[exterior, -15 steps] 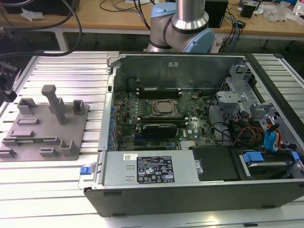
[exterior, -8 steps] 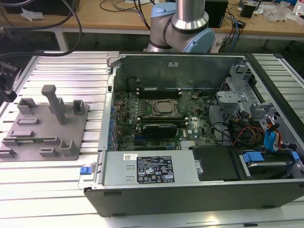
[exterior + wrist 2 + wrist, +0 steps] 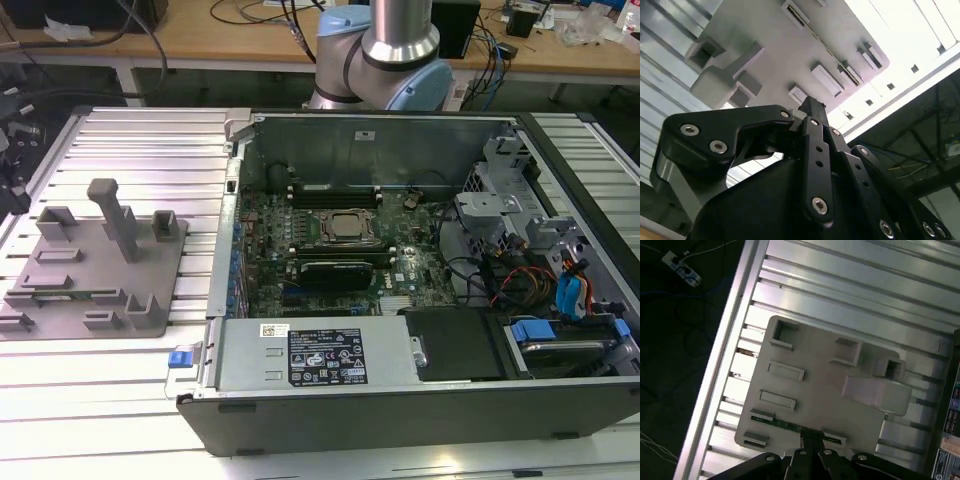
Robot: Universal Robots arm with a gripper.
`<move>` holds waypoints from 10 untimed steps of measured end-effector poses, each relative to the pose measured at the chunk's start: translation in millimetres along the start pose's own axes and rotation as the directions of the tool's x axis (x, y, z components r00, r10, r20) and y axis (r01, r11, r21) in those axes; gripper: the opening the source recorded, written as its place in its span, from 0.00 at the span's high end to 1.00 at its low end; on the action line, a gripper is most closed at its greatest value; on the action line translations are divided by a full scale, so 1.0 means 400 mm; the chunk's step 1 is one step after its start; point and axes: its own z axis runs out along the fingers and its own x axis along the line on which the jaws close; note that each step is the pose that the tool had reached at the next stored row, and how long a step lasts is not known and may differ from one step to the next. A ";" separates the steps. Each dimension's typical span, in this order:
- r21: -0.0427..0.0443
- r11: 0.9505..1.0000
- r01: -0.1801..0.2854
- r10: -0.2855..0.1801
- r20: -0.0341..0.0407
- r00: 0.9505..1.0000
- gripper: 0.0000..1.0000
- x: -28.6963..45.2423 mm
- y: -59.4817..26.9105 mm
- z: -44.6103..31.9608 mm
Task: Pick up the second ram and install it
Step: 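Pick up the second ram and move it above second insertion slot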
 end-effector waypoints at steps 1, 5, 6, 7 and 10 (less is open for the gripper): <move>-0.002 0.999 0.053 -0.053 -0.002 0.999 0.92 0.000 0.000 0.000; -0.008 0.979 0.202 -0.202 -0.008 0.979 0.92 0.000 0.000 0.003; -0.010 0.973 0.232 -0.232 -0.009 0.973 0.92 0.000 0.000 0.003; -0.011 0.968 0.251 -0.251 -0.010 0.968 0.92 0.000 0.000 0.003; -0.016 0.936 0.351 -0.351 -0.013 0.936 0.92 0.000 0.000 0.004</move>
